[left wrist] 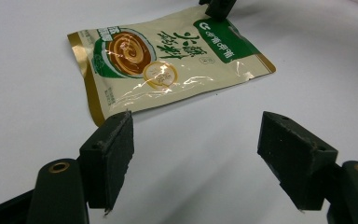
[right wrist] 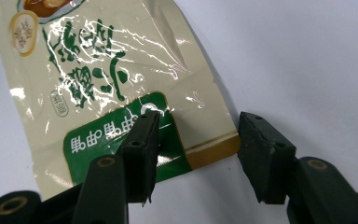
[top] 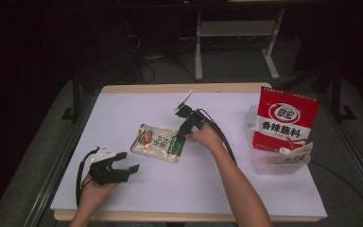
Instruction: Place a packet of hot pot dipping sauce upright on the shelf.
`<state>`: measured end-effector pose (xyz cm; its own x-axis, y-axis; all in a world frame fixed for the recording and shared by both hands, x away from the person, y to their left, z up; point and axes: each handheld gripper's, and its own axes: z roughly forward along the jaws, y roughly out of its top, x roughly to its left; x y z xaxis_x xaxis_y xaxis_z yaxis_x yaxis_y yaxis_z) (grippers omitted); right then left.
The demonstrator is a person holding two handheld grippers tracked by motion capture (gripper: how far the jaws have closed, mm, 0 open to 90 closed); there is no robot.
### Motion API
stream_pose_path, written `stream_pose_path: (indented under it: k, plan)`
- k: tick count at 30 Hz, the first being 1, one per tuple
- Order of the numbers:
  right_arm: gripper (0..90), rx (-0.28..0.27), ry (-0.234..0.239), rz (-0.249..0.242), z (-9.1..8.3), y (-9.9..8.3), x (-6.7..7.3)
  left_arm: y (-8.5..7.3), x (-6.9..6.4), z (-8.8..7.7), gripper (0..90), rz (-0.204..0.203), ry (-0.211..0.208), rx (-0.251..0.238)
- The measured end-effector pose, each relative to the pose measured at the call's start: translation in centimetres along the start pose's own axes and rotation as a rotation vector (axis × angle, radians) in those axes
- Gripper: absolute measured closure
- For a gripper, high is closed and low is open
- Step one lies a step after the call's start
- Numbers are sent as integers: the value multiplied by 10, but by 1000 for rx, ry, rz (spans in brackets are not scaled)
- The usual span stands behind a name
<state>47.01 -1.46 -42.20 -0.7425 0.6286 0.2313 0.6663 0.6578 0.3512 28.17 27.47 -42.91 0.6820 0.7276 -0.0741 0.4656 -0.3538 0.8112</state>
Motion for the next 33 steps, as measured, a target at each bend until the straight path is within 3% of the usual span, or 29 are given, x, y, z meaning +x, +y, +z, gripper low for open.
stream_pose_path:
  k: [2, 10, 15, 18, 25, 28, 31, 33]
  plan:
    - [491, -4, 13, -15, -2, 0, -2, 0, 0, 1, 267, -3, -1, -3]
    - [507, -14, 48, 6, -6, -3, -2, 2, 0, 7, 274, -2, 0, 5]
    - [497, -13, 54, 11, -6, -4, -3, 11, 4, 18, 335, 3, 5, 26]
    - [495, -5, 47, -3, -4, -3, -2, 18, 8, 25, 385, 23, 23, 45]
    - [504, -9, 87, 39, 0, -5, -9, 29, 21, 45, 564, 20, 43, 101]
    - [509, -14, 98, 50, -1, -5, -10, 30, 25, 56, 566, 9, 42, 163]
    - [517, -25, 115, 55, -2, -5, -11, 31, 26, 59, 568, -18, 37, 164]
    - [520, -36, 130, 68, -3, -6, -12, 32, 25, 61, 572, -14, 37, 177]
